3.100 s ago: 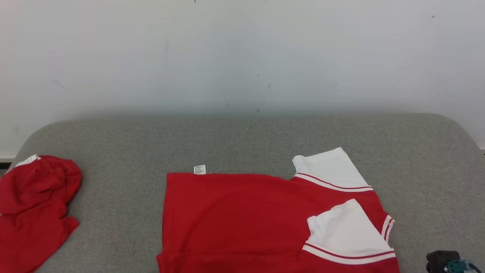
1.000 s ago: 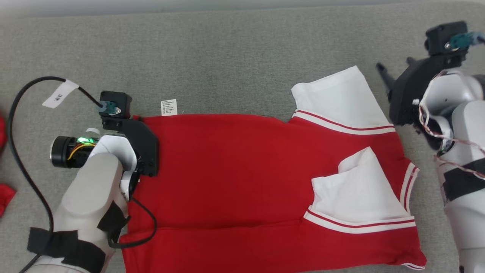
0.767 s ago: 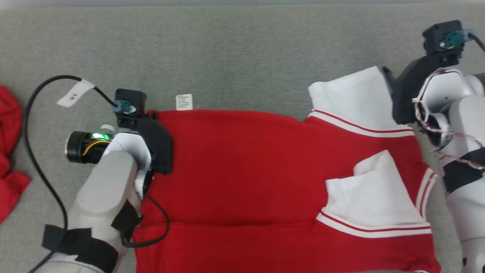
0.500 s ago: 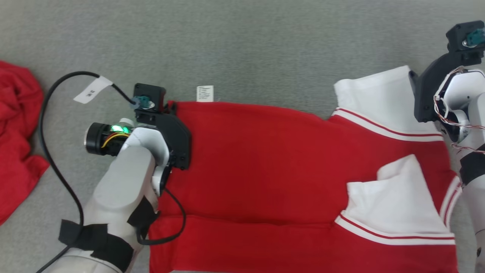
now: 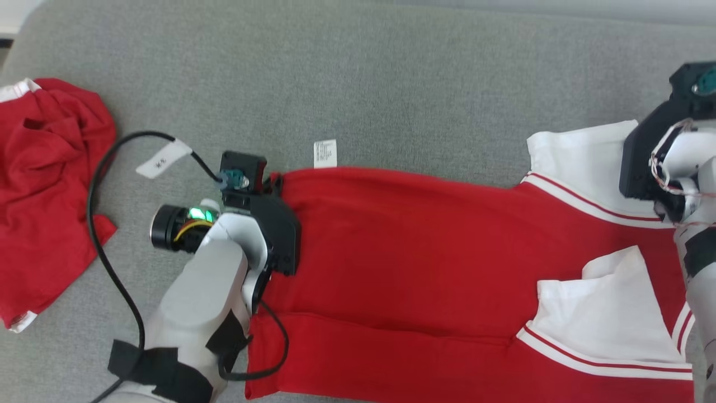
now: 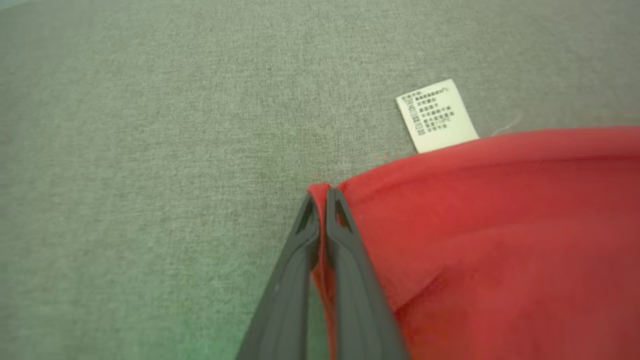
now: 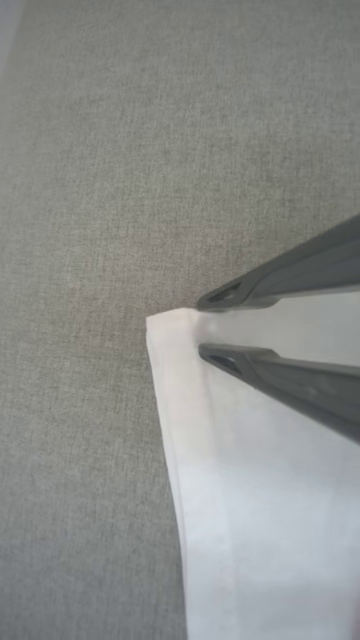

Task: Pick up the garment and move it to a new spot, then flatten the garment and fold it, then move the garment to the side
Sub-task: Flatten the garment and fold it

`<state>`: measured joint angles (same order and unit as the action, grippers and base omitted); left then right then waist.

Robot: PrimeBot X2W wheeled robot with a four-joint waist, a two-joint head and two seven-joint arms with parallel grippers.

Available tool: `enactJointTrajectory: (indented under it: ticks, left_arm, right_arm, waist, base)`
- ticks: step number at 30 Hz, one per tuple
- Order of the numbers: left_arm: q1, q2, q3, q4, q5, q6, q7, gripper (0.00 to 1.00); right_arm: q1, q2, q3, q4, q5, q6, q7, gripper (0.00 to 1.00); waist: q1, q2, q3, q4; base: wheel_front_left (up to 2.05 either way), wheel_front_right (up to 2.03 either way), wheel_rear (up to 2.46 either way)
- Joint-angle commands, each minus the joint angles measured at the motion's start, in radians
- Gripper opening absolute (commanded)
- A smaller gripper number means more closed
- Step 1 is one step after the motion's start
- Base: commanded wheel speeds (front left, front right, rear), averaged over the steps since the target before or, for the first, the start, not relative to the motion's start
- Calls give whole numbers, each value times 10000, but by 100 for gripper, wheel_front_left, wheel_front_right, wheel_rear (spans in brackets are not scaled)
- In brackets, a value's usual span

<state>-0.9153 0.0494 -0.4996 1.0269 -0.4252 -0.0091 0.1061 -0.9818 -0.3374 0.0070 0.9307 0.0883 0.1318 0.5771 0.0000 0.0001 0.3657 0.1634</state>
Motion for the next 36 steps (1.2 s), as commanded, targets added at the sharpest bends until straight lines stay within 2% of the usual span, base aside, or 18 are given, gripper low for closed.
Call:
enactJointTrajectory:
  ticks: [1,2,7,11,17,26,36]
  left_arm:
    - [650,98,-78,373,-71,25,98,0]
    - [670,88,-102,401,-81,35,59,0]
    - [775,55,-184,510,-182,117,-377,0]
    - [789,41,-198,529,-240,299,-933,0]
    - [995,30,-125,592,-354,551,-1983,0]
    - [1531,472,-101,465,-173,593,-3589,0]
    - [1102,538,-93,-351,206,654,-3727,0]
  right_arm:
    - [265,42,-95,152,72,-24,-32,24]
    - [272,88,-146,206,57,-24,-103,0]
    - [463,98,-151,318,-227,-24,-848,0]
    - [590,97,-87,282,-337,-24,-1898,0]
    - [1180,288,42,381,142,-24,-3118,0]
    - [2812,90,1573,-472,1489,-24,-3898,0]
    - [2514,174,1742,-735,1690,-24,-4643,0]
  waist:
    - [0,-1,-294,-3]
    - [0,-1,-374,-19]
    - [0,-1,-836,-142]
    - [0,-1,-1235,-283]
    - [0,-1,-2004,-450]
    - [0,-1,-3091,-1117]
    - [0,-1,-2587,-1495]
  base:
    - [0,0,0]
    - [0,0,0]
    - [0,0,0]
    - [0,0,0]
    - [0,0,0]
    - [0,0,0]
    - [0,0,0]
